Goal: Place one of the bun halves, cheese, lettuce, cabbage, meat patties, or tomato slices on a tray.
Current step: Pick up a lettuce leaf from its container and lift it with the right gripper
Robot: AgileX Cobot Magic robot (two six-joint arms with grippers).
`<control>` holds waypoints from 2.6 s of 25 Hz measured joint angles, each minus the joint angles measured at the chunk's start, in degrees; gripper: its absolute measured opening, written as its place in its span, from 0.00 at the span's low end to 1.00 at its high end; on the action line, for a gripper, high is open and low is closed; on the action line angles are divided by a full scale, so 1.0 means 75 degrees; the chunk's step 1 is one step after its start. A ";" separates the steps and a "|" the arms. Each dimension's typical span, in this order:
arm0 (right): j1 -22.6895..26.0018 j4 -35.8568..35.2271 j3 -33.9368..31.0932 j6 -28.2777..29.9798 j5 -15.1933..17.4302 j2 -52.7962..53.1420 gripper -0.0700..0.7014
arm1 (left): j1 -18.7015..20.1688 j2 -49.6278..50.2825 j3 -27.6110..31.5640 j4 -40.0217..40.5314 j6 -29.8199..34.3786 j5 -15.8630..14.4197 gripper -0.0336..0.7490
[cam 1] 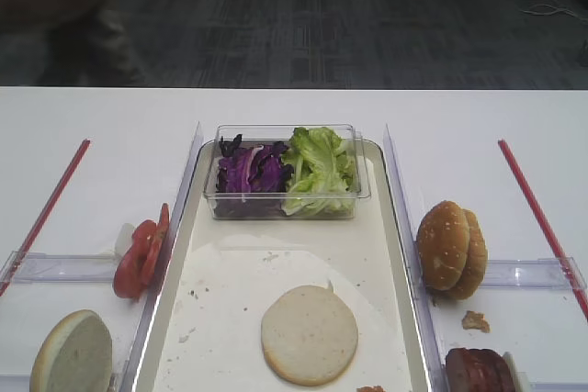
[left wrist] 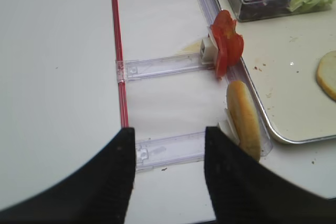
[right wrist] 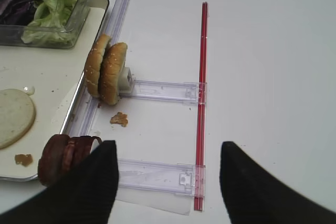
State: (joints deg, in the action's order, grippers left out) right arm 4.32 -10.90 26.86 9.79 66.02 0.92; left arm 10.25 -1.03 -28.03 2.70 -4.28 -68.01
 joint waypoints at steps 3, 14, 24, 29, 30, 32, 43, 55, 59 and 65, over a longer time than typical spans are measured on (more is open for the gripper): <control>0.0000 0.0000 0.0000 0.0000 0.0000 0.0000 0.67 | 0.0000 0.0000 0.0000 0.0000 0.0000 0.0000 0.42; 0.0000 -0.0060 0.0000 -0.0015 0.0000 0.0000 0.67 | 0.0000 0.0000 0.0000 0.0000 0.0000 0.0000 0.42; 0.0000 -0.0125 0.0287 -0.0406 0.0000 -0.1262 0.67 | 0.0000 0.0000 0.0000 0.0000 0.0000 0.0000 0.42; 0.0000 -0.0125 0.1225 -0.0543 0.0012 -0.2574 0.67 | 0.0000 0.0000 0.0000 0.0000 0.0000 0.0000 0.42; 0.0000 -0.0125 0.1451 -0.0548 0.0017 -0.2874 0.67 | 0.0000 0.0000 0.0000 0.0000 0.0000 0.0000 0.42; 0.0000 -0.0125 0.1853 -0.0578 0.0074 -0.3457 0.67 | 0.0000 0.0000 0.0000 0.0000 0.0000 0.0000 0.42; 0.0000 -0.0125 0.4485 -0.0907 0.0775 -0.7254 0.67 | 0.0000 0.0000 0.0000 0.0000 0.0000 0.0000 0.42; 0.0000 -0.0098 0.6904 -0.0995 0.0791 -1.0309 0.67 | 0.0000 0.0000 0.0000 0.0000 0.0000 0.0000 0.42; 0.0000 -0.0098 0.7348 -0.0995 0.0791 -1.0945 0.67 | 0.0000 0.0000 0.0000 0.0000 0.0000 0.0000 0.42; 0.0000 -0.0080 0.7800 -0.0980 0.0765 -1.1655 0.67 | 0.0000 0.0000 0.0000 0.0000 0.0000 0.0000 0.42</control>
State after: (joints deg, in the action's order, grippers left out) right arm 4.32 -11.50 85.36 2.43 71.76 -86.50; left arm 10.25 -1.03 -28.03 2.70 -4.28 -68.01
